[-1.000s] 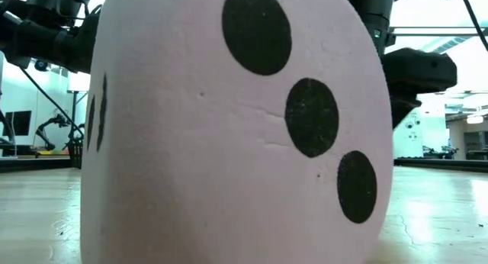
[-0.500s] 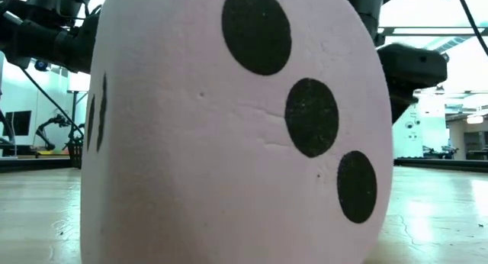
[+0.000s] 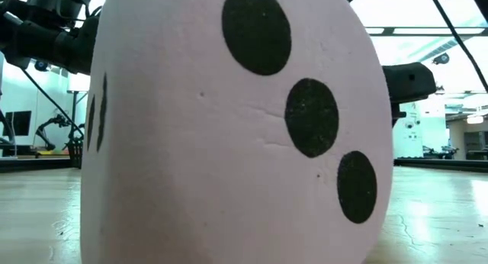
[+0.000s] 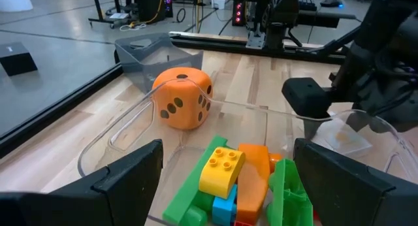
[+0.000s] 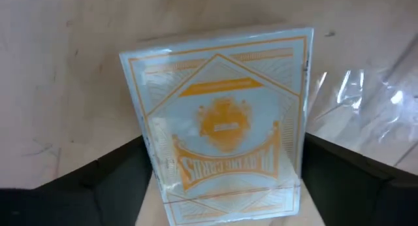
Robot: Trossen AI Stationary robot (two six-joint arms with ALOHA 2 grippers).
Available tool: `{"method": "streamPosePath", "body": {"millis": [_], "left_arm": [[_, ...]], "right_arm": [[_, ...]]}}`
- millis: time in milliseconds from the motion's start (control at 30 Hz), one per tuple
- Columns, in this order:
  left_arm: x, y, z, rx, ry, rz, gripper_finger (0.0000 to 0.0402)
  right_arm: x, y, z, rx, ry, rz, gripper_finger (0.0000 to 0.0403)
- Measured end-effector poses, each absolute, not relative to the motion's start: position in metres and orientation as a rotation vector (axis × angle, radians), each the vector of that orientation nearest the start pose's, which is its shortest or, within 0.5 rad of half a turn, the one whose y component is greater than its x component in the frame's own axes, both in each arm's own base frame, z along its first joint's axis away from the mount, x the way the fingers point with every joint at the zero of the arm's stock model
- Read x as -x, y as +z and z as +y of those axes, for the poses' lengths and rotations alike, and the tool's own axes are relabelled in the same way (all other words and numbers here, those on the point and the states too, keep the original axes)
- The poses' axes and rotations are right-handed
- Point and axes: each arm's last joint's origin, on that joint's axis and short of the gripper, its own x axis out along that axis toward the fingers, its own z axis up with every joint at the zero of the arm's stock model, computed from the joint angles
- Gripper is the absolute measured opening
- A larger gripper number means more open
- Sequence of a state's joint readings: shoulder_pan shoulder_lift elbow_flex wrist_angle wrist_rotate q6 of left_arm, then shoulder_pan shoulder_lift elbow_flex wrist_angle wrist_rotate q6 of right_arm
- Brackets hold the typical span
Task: Pick & Place Toys
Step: Put the orange deck of cards into the black basket
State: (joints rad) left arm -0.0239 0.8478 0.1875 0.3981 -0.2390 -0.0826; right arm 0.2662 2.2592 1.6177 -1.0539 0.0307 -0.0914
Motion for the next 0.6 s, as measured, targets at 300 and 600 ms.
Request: {"method": "streamPosePath", "body": {"millis": [300, 600], "left_arm": [[-0.168, 0.174, 0.003, 0.048, 0.225, 0.253, 0.0346], [-0.169, 0.174, 0.003, 0.051, 0.224, 0.243, 0.0346]], "right_arm": [[-0.392, 0.128, 0.109, 0.282, 0.215, 1.653, 0.03], [-0.384, 0.169, 0.114, 0.364, 0.001, 1.499, 0.03]]}}
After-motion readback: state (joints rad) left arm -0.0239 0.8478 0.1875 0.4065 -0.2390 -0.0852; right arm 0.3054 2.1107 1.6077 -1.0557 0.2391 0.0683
